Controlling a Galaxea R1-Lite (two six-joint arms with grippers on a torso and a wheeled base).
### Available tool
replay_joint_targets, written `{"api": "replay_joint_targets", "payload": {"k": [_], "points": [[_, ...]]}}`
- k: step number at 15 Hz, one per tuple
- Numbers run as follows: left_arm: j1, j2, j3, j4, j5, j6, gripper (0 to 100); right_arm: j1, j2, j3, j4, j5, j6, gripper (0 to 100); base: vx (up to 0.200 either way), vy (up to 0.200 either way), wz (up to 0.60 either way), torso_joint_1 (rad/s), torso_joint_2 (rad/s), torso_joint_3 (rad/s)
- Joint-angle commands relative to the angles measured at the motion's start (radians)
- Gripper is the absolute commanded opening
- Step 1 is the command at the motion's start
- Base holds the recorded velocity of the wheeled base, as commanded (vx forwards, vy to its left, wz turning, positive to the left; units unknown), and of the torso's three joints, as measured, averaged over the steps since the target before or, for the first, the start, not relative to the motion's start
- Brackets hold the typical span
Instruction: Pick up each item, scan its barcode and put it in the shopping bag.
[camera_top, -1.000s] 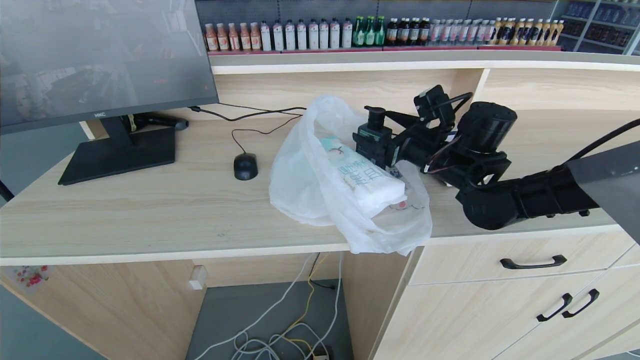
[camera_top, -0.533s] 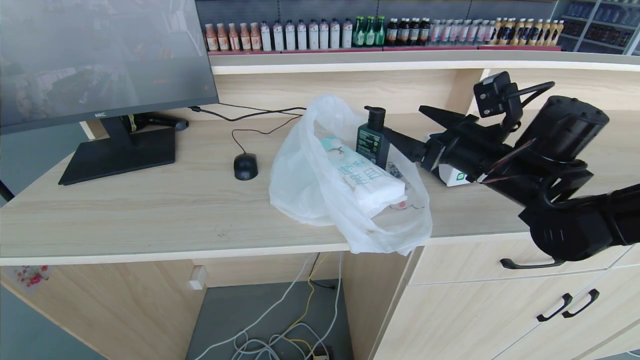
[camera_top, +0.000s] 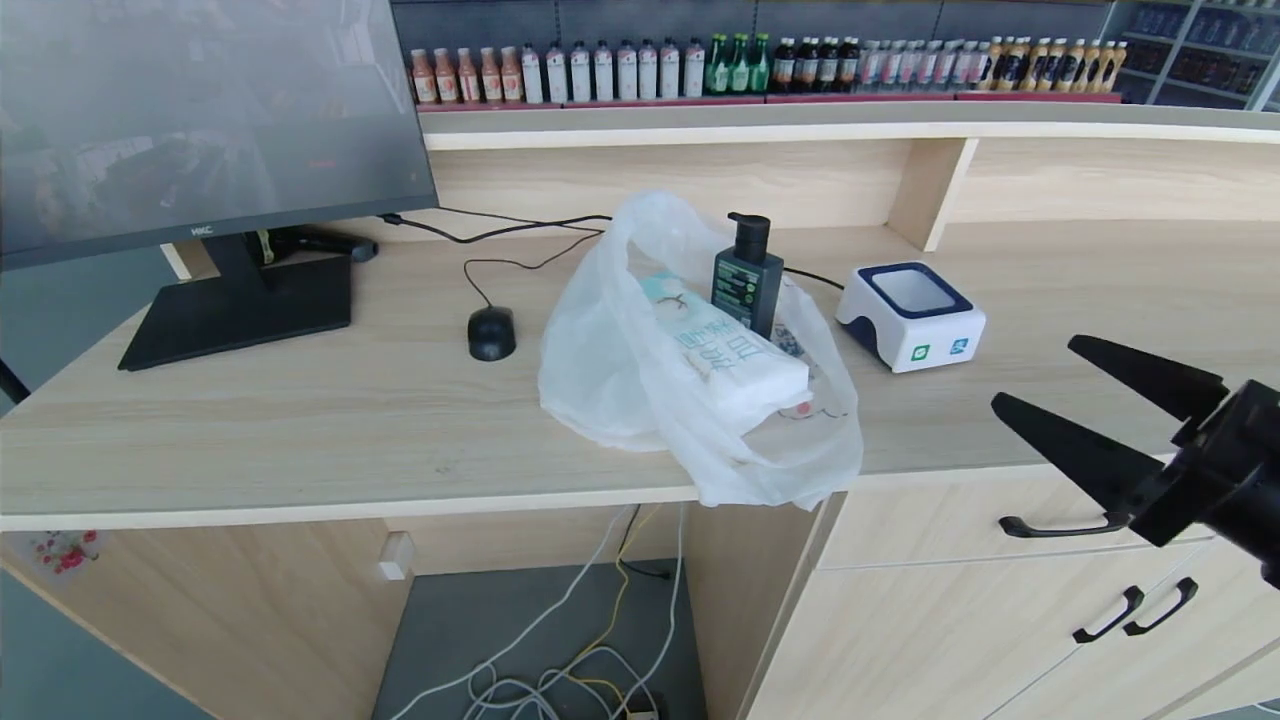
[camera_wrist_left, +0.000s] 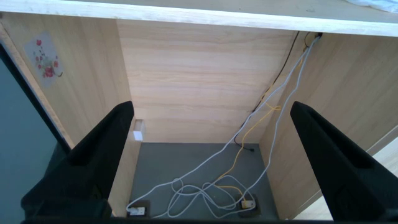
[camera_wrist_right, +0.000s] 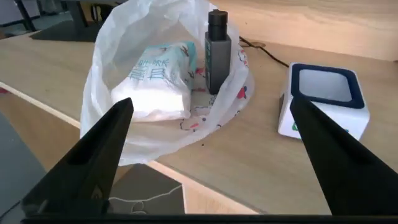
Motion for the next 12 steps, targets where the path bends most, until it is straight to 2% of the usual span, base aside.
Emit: {"api": "replay_joint_targets", "payload": {"k": [1,2,5,8,9,10,12], "points": [[0.000,0.000,0.000,0.000,0.000,0.000,100,-0.022,-0.278,0.252,0.002,-0.039,-0.002,100,0.000,0.000,0.00,0.000,0.00,0.000],[0.000,0.000,0.000,0.000,0.000,0.000,100,-0.022,-0.355,0.271,0.081,-0.072,0.002,100,0.000,0.000,0.00,0.000,0.00,0.000],[-0.002,0.000,0.000,0.002,0.000,0.007,100,-0.023,-0.669,0.261,0.561,-0.101,-0.015,100,0.000,0.000,0.00,0.000,0.00,0.000],[-0.002,0.000,0.000,0.000,0.000,0.006,100,-0.043,-0.958,0.271,0.868,-0.151,-0.038,100,0.000,0.000,0.00,0.000,0.00,0.000],[-0.002,0.000,0.000,0.000,0.000,0.006,100,-0.046,-1.109,0.263,1.035,-0.187,-0.038,100,0.000,0.000,0.00,0.000,0.00,0.000],[-0.002,0.000,0.000,0.000,0.000,0.006,100,-0.046,-1.178,0.271,1.116,-0.207,-0.044,100,0.000,0.000,0.00,0.000,0.00,0.000],[-0.002,0.000,0.000,0.000,0.000,0.006,100,-0.048,-1.169,0.271,1.125,-0.234,-0.054,100,0.000,0.000,0.00,0.000,0.00,0.000]]}}
